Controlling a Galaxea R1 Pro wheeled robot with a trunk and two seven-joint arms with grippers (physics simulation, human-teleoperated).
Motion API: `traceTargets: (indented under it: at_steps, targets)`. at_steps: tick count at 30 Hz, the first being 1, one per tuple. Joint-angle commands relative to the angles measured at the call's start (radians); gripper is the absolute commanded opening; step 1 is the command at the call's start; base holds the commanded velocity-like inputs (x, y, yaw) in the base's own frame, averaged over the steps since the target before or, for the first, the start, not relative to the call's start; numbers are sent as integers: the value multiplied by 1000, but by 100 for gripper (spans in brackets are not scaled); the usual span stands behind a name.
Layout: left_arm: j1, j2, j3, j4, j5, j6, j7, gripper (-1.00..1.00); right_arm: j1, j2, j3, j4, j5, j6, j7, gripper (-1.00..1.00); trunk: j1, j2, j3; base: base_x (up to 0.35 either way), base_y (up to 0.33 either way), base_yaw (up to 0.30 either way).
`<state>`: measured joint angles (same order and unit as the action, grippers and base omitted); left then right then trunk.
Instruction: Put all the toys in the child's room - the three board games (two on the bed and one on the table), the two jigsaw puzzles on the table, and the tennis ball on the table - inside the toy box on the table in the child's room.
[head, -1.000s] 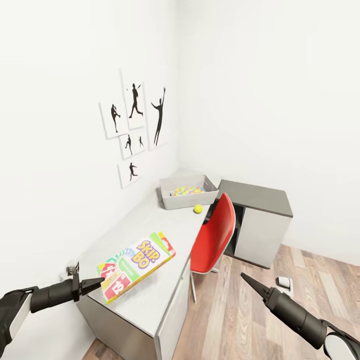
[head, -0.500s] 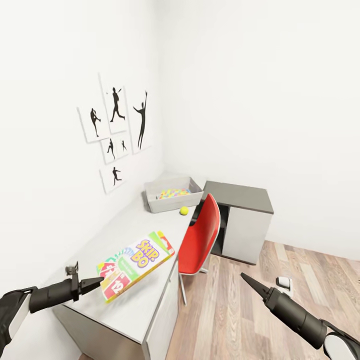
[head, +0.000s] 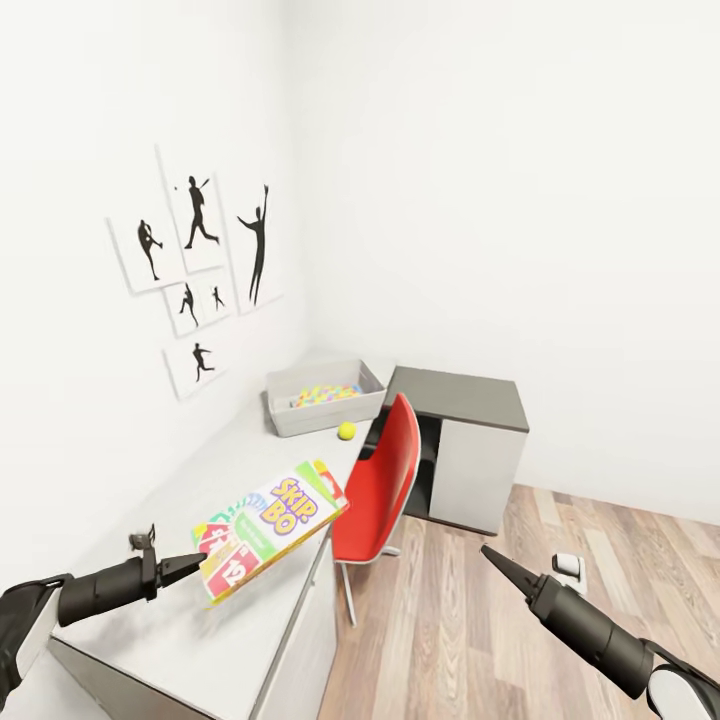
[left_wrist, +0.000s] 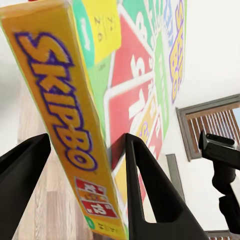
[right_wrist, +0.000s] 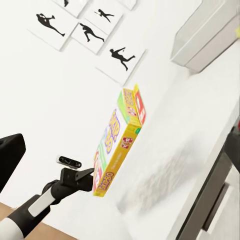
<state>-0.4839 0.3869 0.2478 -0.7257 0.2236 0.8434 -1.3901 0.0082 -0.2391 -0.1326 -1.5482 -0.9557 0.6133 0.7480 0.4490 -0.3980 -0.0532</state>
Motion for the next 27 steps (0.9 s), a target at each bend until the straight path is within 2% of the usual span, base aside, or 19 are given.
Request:
traceTargets:
  at_steps: [1,6,11,16,27]
  targets:
    - [-1,0,1,-1,2,11,-3,-100,0,0,-1,-1,-7,7,-1,100,1,-2,-2,224,-257,-2]
    - [-1,0,1,0,3,10,-3,-100,0,0,-1,0,-6,7,-1,100,1,-2,-2,207,-277,30]
    - [-1,0,1,0,3,10,-4,-100,0,0,-1,-1,-6,6,-1,100,1,-2,0,144,-306,195]
    - [-1,0,1,0,4,10,-4,-100,0,0,-1,0,-6,6,-2,100,1,-2,1,36,-332,129]
    - [-1,0,1,0,3,10,-3,-100,0,0,-1,0,-6,6,-7,100,1,-2,1,3,-342,11]
